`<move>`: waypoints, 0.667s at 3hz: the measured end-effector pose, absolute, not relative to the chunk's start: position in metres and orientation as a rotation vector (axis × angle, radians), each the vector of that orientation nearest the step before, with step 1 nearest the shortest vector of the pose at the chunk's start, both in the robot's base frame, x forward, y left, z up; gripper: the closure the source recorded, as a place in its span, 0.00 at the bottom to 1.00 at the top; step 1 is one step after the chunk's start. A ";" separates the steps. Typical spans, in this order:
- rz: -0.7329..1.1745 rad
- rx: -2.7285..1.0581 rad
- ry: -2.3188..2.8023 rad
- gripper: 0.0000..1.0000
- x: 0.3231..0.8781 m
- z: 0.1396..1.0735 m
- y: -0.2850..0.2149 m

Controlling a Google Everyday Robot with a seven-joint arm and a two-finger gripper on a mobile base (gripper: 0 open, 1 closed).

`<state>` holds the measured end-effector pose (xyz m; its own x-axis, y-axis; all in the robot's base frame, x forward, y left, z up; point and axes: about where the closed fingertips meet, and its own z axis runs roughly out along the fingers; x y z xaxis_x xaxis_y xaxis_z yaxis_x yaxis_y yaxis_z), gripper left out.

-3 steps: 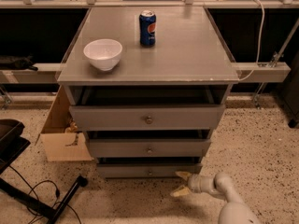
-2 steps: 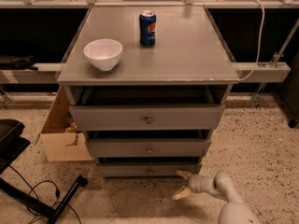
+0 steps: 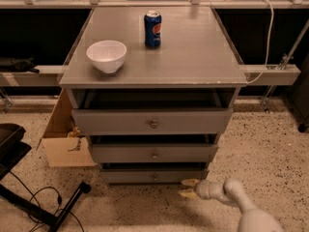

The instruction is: Close bottom drawer

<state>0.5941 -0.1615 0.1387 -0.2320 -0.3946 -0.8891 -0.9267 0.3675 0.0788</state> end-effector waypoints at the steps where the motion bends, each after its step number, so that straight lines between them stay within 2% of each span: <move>1: 0.653 -1.193 1.836 0.73 0.598 0.171 -0.198; 2: 0.428 -1.215 1.903 0.96 0.602 0.222 -0.263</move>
Offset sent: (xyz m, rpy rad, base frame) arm -0.1430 0.0129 0.1024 -0.2863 0.0251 0.1113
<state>0.6025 -0.2634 0.2221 -0.1992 -0.5894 -0.7829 -0.8679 0.4771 -0.1383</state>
